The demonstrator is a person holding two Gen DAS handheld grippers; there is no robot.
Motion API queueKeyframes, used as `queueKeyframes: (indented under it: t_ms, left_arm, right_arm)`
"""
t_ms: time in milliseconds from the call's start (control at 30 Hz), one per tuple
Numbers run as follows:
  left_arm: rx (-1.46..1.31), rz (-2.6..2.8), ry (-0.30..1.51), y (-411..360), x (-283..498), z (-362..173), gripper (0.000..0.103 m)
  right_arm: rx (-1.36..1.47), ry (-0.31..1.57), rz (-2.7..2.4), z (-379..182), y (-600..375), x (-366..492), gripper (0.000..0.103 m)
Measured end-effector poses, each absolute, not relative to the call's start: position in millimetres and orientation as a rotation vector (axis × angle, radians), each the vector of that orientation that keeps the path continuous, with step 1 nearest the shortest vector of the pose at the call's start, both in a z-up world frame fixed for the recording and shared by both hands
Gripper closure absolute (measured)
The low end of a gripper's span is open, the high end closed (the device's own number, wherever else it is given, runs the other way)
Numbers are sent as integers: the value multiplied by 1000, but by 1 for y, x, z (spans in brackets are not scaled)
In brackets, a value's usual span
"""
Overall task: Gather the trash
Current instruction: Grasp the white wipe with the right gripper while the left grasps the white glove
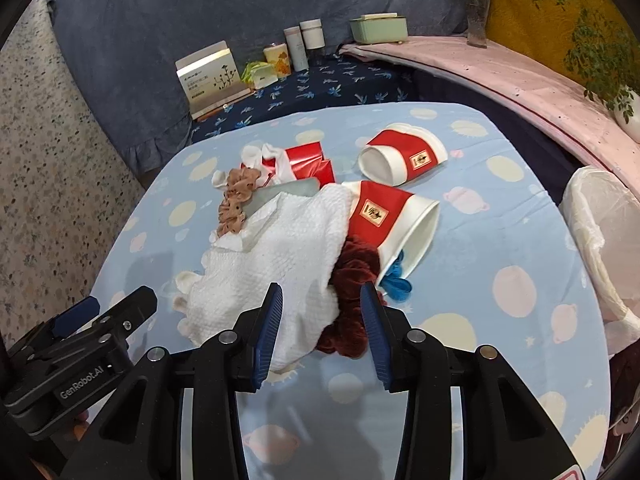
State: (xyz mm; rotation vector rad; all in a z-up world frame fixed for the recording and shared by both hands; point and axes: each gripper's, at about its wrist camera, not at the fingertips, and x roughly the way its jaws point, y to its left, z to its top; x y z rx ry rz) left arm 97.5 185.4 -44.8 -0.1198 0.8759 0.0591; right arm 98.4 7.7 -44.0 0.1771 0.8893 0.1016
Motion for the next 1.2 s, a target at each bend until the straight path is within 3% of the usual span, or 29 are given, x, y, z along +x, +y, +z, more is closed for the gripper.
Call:
queueKeyframes:
  t_ms: [133, 200, 333, 367, 900, 1200]
  left_arm:
    - [-127, 61, 885, 191, 99, -49, 17]
    - [-127, 62, 889, 192, 99, -52, 17]
    - [-130, 62, 901, 195, 100, -56, 17]
    - [-130, 62, 904, 195, 101, -57, 17]
    - [-104, 17, 898, 173, 94, -47, 16]
    - [-93, -37, 924, 149, 104, -53, 15]
  right_arm:
    - [167, 910, 103, -54, 15, 107, 67]
    - [164, 920, 106, -59, 18, 111, 73]
    - [158, 932, 110, -63, 21, 116, 97]
    - [158, 931, 114, -62, 21, 116, 99]
    - [220, 649, 77, 45, -24, 99, 101]
    - [279, 619, -14, 50, -73, 84, 101]
